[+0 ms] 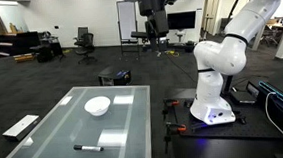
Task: Put the marker in the bowl
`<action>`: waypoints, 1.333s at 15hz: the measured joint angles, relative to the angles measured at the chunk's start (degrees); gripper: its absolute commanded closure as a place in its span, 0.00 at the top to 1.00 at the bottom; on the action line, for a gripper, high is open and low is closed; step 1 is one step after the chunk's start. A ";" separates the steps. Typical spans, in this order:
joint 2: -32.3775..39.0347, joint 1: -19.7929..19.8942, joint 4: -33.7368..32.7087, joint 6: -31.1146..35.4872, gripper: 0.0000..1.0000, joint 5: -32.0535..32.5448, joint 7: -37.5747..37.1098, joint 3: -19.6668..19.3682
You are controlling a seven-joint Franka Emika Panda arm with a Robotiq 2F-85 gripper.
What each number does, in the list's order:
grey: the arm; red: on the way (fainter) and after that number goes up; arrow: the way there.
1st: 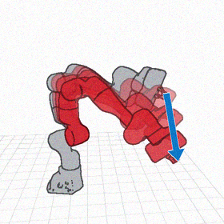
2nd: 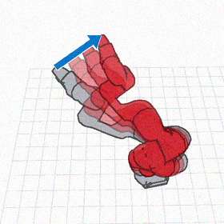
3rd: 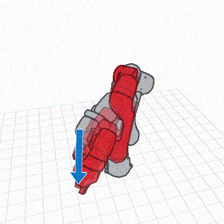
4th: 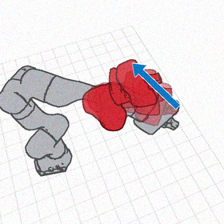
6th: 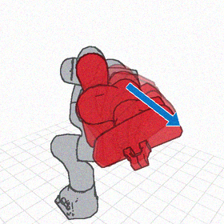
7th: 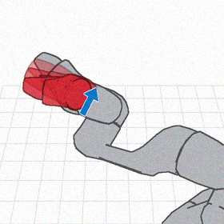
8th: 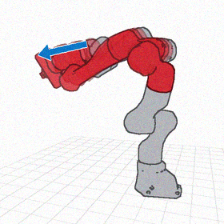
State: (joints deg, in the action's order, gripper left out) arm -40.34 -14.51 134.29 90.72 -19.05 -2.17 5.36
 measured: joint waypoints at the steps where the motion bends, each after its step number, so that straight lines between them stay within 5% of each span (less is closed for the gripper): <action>1: 0.00 0.00 0.00 0.00 1.00 0.00 0.00 0.00; 13: 3.77 3.24 -2.19 1.63 1.00 0.89 -1.76 2.76; 20: 16.63 5.50 -5.38 15.10 1.00 3.04 -7.72 6.65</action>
State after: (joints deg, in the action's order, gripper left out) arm -23.71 -9.00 128.90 105.83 -16.01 -9.89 12.00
